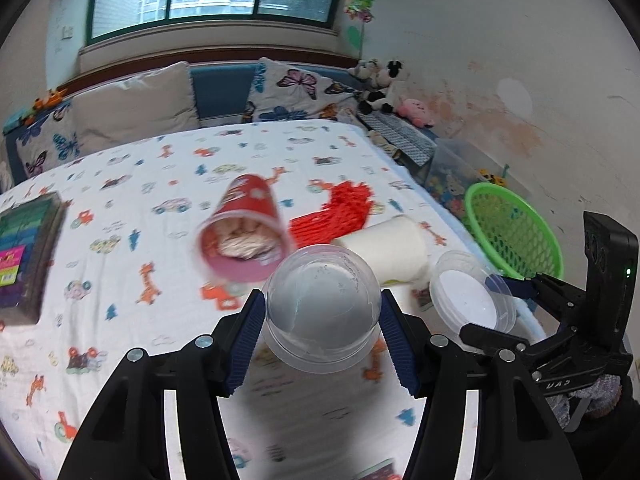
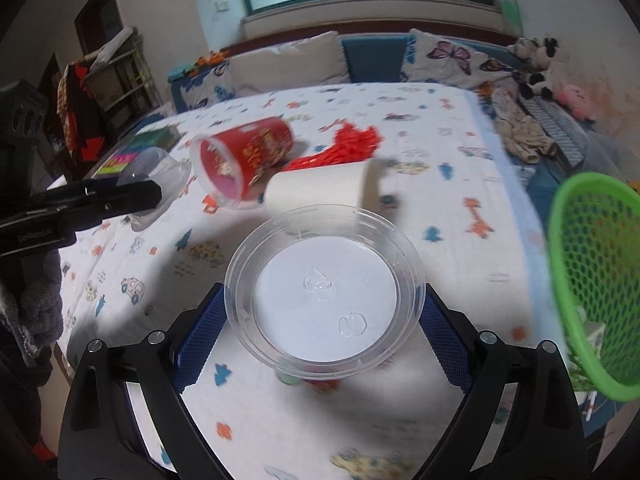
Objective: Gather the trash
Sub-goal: 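Carry the clear cup and clear lid over the green basket with both tools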
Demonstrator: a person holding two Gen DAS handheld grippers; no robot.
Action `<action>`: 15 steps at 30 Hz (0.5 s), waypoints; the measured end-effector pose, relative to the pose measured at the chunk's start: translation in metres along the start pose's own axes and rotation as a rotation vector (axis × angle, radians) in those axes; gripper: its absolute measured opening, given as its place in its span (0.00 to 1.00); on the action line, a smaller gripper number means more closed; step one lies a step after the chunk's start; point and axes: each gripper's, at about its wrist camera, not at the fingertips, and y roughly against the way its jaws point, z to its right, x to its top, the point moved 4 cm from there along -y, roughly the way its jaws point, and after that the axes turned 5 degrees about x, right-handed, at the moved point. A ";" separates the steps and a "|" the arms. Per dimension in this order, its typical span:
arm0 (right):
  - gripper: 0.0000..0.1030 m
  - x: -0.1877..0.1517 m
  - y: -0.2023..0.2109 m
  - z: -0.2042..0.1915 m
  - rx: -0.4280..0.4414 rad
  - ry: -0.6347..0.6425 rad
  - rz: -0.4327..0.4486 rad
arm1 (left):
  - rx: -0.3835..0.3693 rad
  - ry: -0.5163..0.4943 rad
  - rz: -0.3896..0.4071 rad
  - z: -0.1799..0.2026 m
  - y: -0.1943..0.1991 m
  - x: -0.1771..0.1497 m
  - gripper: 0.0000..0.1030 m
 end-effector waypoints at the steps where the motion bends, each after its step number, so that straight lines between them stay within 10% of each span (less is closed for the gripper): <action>1: 0.89 0.000 0.007 0.007 -0.014 -0.010 0.013 | -0.006 -0.006 0.001 0.003 0.000 0.002 0.55; 15: 0.89 -0.010 0.075 0.142 -0.233 -0.242 0.108 | -0.112 -0.131 0.013 0.092 -0.017 0.041 0.55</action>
